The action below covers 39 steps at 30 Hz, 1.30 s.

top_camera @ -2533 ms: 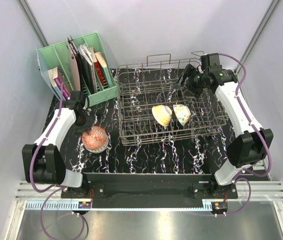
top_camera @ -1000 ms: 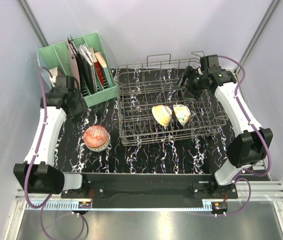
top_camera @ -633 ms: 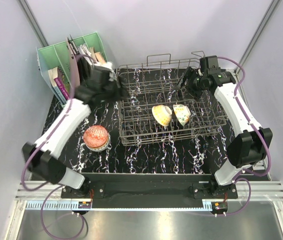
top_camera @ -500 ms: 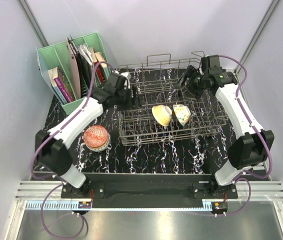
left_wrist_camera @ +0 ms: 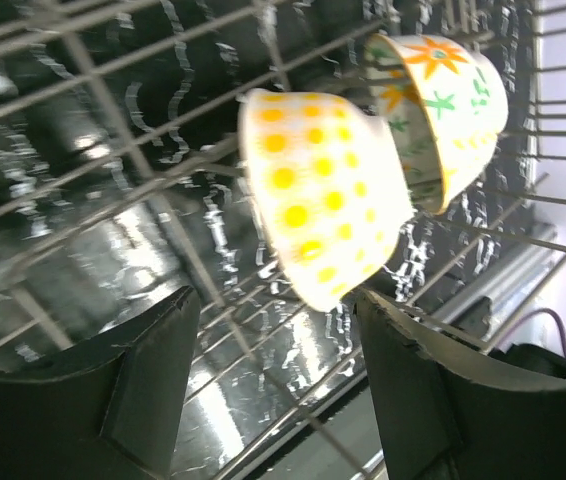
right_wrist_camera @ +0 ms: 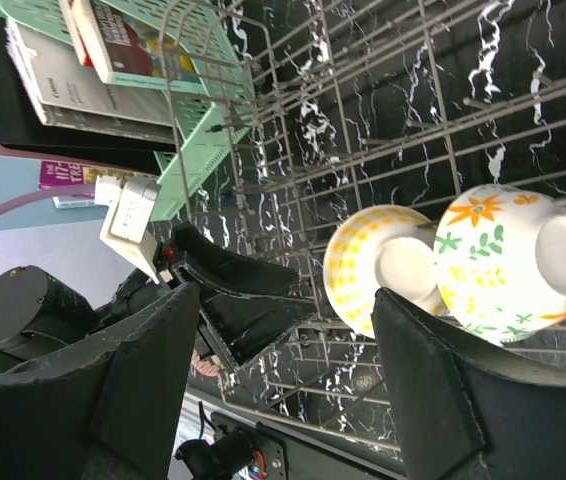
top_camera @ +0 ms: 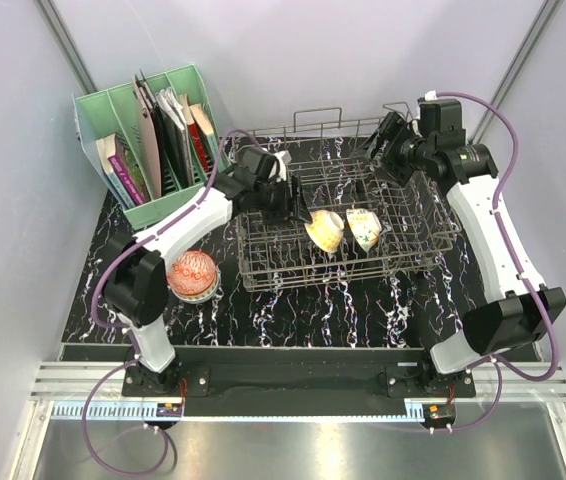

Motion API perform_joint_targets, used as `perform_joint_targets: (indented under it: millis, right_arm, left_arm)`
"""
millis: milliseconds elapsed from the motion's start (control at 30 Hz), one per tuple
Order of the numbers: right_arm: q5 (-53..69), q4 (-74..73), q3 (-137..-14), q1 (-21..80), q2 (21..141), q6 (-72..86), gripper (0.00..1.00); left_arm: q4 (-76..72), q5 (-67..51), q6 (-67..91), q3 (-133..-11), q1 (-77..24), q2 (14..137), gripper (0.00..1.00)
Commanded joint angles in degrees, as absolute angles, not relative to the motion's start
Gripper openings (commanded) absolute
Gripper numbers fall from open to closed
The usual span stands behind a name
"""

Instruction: Unload the bowls from the dish rack

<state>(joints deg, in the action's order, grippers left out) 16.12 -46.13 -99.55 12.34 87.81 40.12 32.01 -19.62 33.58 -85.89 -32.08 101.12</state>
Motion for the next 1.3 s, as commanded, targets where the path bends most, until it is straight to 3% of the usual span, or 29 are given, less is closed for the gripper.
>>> perform_joint_targets:
  millis: [0, 933, 1267]
  right_arm:
    - [16.0, -45.4, -97.2, 12.7, 85.9, 40.3, 0.78]
    - [16.8, -46.8, -88.1, 12.7, 85.9, 38.3, 0.78]
    - [16.3, -46.8, -85.1, 12.8, 85.3, 38.3, 0.78]
  left_arm:
    - [27.6, -24.6, 35.4, -88.9, -33.1, 103.4, 0.67]
    - [3.3, -29.6, 45.8, -69.5, -34.2, 99.9, 0.59]
    - [0.2, -30.6, 45.9, -69.3, -34.2, 99.1, 0.38]
